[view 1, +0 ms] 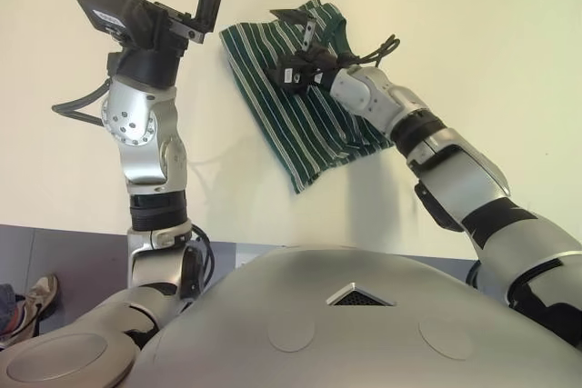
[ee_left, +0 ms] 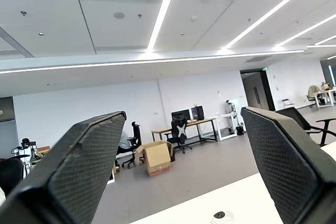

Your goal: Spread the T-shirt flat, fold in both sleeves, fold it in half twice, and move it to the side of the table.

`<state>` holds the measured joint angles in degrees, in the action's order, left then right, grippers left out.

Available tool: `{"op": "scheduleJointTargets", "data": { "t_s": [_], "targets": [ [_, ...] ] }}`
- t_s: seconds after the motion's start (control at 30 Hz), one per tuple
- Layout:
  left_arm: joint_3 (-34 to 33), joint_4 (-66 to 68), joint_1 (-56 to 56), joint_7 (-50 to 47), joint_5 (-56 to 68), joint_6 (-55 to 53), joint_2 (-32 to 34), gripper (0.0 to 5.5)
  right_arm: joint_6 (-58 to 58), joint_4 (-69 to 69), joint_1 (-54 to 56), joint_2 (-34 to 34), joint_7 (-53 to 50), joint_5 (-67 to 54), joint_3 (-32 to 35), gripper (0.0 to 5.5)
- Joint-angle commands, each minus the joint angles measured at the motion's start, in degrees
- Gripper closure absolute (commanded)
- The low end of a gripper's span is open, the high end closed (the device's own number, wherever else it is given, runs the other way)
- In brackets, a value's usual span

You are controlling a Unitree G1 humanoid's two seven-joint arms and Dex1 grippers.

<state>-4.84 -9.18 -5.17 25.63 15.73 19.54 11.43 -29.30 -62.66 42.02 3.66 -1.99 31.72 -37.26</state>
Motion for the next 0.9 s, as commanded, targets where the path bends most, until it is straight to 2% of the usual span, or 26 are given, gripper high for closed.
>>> {"op": "scheduleJointTargets", "data": {
  "t_s": [0.03,0.17,0.3,0.43,0.53,0.63,0.73,0.9],
  "targets": [
    [0.6,0.3,0.7,-0.2,-0.8,0.8,-0.1,1.46,7.9,-9.4,-1.5,-0.3,-4.8,0.4,2.5,0.13],
    [2.0,1.0,1.7,-0.1,-3.4,2.3,0.1,1.46,10.0,-10.6,-1.2,-0.9,-7.9,-3.2,7.8,0.13],
    [4.8,2.5,2.9,0.2,-9.4,6.4,1.0,1.46,8.5,-9.0,-2.2,-0.4,-6.6,-6.8,12.3,0.13],
    [8.1,4.0,4.6,1.2,-15.8,11.2,3.2,1.46,-4.9,7.1,-9.5,2.1,9.1,-18.4,17.3,0.13],
    [11.2,5.9,6.5,1.3,-23.2,15.3,5.9,1.46,-5.6,26.3,-16.4,6.4,21.4,-30.6,20.5,0.13],
    [17.8,6.9,10.1,4.9,-29.9,19.6,10.7,1.46,-0.6,41.8,-22.3,12.8,29.5,-39.5,24.5,0.13],
    [21.0,6.9,12.2,6.5,-31.7,21.0,13.6,1.46,2.7,49.7,-26.7,18.8,34.5,-41.8,26.8,0.13],
    [22.2,7.4,13.1,6.3,-33.2,21.3,16.8,1.46,2.9,58.2,-36.1,29.4,44.3,-40.8,28.0,0.13]
  ]
}}
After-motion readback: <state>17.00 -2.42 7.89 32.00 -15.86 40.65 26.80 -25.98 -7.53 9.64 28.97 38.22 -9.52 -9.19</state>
